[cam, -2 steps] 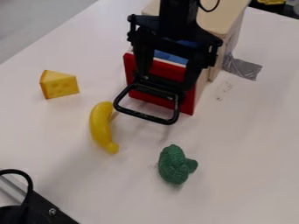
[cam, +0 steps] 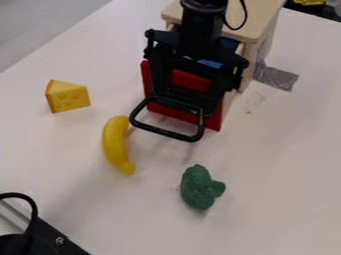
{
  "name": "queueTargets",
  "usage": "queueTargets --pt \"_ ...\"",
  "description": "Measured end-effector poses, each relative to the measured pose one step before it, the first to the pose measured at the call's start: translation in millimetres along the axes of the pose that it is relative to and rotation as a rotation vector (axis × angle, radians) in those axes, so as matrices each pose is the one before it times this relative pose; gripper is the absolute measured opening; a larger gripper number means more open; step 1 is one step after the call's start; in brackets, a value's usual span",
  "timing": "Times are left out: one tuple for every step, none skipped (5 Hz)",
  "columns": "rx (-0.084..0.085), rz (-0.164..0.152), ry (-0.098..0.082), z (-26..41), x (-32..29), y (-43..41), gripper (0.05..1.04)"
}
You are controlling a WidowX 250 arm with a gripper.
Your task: Close the drawer
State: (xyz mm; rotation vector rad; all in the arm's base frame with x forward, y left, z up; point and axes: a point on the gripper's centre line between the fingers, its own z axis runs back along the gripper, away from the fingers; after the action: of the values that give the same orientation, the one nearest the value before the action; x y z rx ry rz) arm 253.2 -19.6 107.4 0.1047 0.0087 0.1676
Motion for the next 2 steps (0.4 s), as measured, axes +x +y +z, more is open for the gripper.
queueTargets --pt "0.003 0.0066 0.0163 -18.8 -10.58 5.07 0.998" --pt "-0.006 0.0059 -0.0133 -9.52 -1.06 1.81 0.998"
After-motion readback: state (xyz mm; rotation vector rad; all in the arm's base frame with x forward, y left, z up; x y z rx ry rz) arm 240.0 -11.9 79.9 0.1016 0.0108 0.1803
